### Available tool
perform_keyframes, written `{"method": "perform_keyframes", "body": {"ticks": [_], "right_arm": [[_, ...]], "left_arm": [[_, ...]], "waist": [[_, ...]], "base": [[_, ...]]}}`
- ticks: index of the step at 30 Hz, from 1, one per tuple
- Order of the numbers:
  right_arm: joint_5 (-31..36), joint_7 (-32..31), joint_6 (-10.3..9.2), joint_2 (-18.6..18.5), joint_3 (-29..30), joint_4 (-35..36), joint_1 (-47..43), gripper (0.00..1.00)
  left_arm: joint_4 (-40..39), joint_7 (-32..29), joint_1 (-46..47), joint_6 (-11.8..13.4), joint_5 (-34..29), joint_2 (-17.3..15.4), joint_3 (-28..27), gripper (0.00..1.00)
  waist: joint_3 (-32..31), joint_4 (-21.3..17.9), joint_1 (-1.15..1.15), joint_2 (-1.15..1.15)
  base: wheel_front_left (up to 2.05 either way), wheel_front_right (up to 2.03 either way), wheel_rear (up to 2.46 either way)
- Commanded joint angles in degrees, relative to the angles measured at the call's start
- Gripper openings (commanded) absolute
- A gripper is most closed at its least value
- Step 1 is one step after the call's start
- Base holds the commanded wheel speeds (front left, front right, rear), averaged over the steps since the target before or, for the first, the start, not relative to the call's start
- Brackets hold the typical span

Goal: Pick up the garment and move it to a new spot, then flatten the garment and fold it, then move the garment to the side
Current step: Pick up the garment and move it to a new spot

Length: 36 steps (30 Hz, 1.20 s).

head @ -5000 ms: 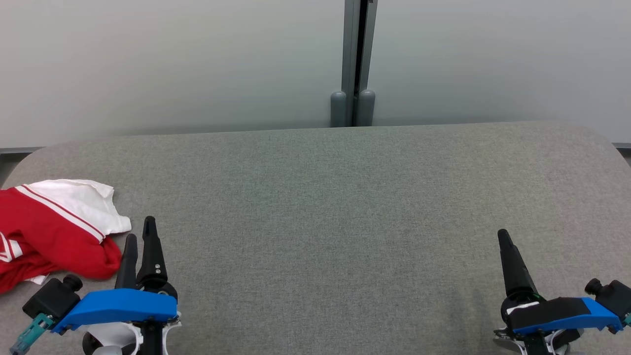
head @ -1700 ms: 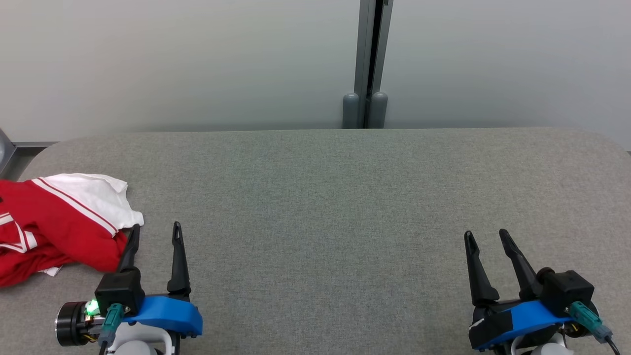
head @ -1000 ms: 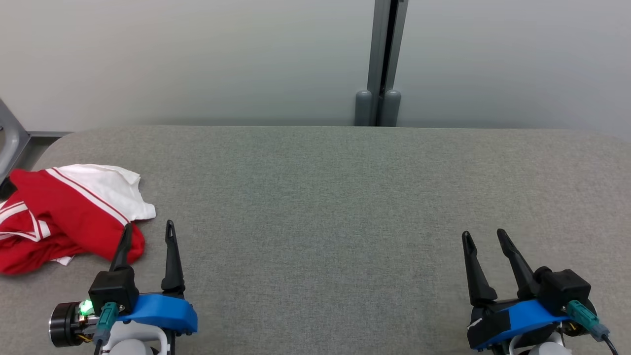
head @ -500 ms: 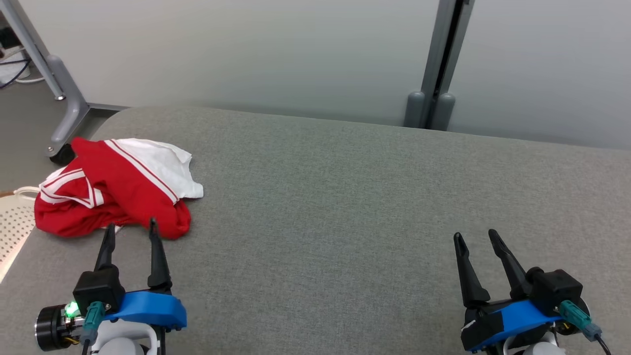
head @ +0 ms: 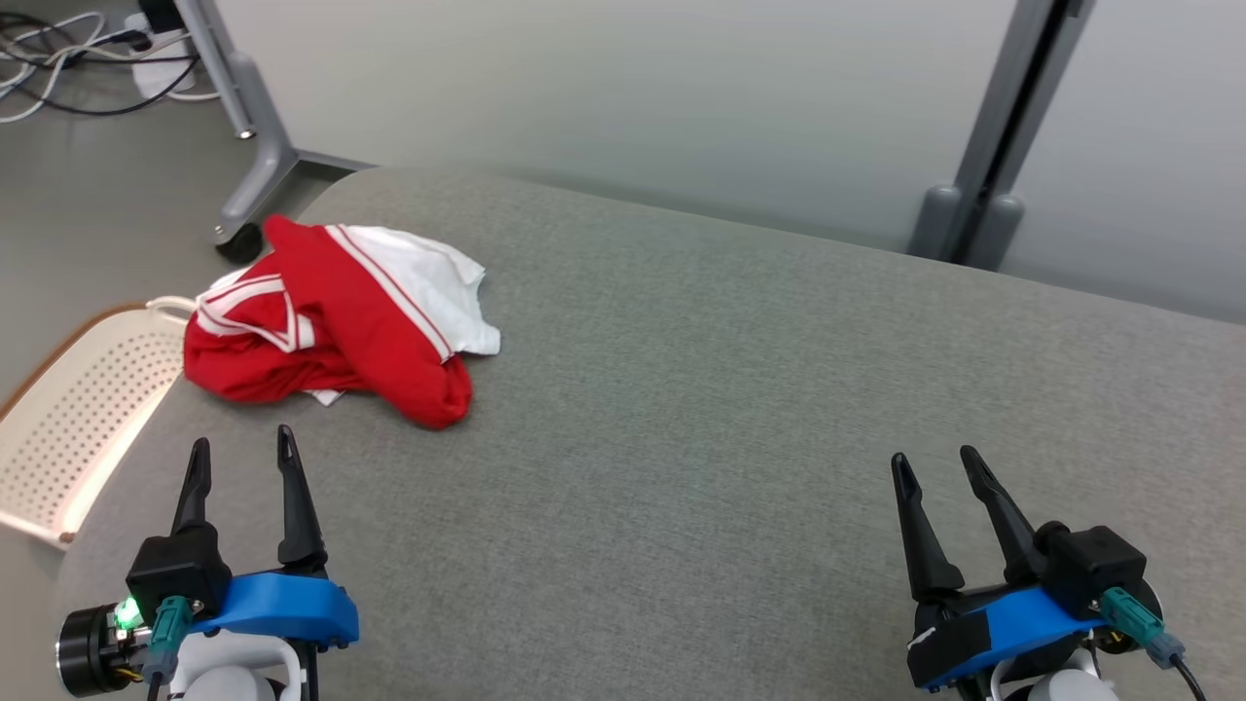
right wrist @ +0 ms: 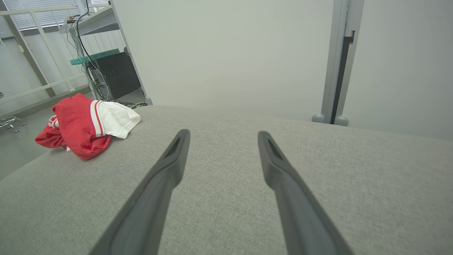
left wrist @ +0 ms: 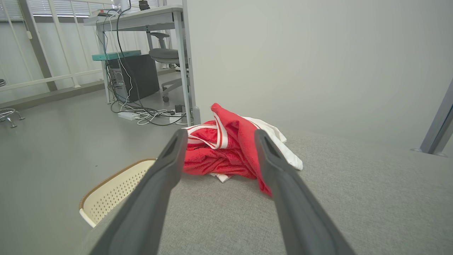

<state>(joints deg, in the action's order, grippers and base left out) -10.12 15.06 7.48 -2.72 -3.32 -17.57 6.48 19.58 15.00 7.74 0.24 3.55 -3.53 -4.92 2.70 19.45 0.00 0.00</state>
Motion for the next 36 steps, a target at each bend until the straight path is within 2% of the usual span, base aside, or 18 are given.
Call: {"method": "perform_keyframes", "body": {"ticks": [1, 8, 16, 24, 36], "right_arm": [[0.3, 0.2, 0.03, -0.3, 0.0, 0.1, 0.6, 1.00], [0.2, 0.2, 0.03, -0.3, 0.4, 0.0, 0.9, 1.00], [0.1, 0.2, 0.03, -0.3, -0.4, -0.3, 1.4, 1.00], [2.7, 0.2, 0.03, -0.3, 0.0, 0.7, 2.9, 1.00], [6.5, 0.2, 0.02, -1.5, 1.8, 4.7, 7.1, 1.00]], "left_arm": [[-0.3, 0.3, 0.5, 0.3, 0.3, -0.1, -0.2, 1.00], [-0.5, 0.3, 0.7, -0.1, 1.0, 0.1, -1.2, 1.00], [-0.6, 0.3, 1.2, -0.1, 1.2, 0.1, -2.8, 1.00], [1.0, 0.3, 7.8, -1.8, 2.0, -1.9, -4.8, 1.00], [6.1, 0.2, 23.6, -3.1, 3.7, -9.9, -10.5, 1.00]], "waist": [[0.8, 1.2, 0.00, 0.00], [1.3, 3.9, 0.00, 0.00], [1.9, 3.4, 0.00, 0.00], [4.8, 0.1, 0.00, 0.00], [14.0, -10.2, 0.00, 0.00]], "base": [[0.00, 0.00, 0.00], [0.00, 0.00, 0.00], [0.00, 0.00, 0.00], [0.00, 0.00, 0.00], [0.00, 0.00, 0.00]]}}
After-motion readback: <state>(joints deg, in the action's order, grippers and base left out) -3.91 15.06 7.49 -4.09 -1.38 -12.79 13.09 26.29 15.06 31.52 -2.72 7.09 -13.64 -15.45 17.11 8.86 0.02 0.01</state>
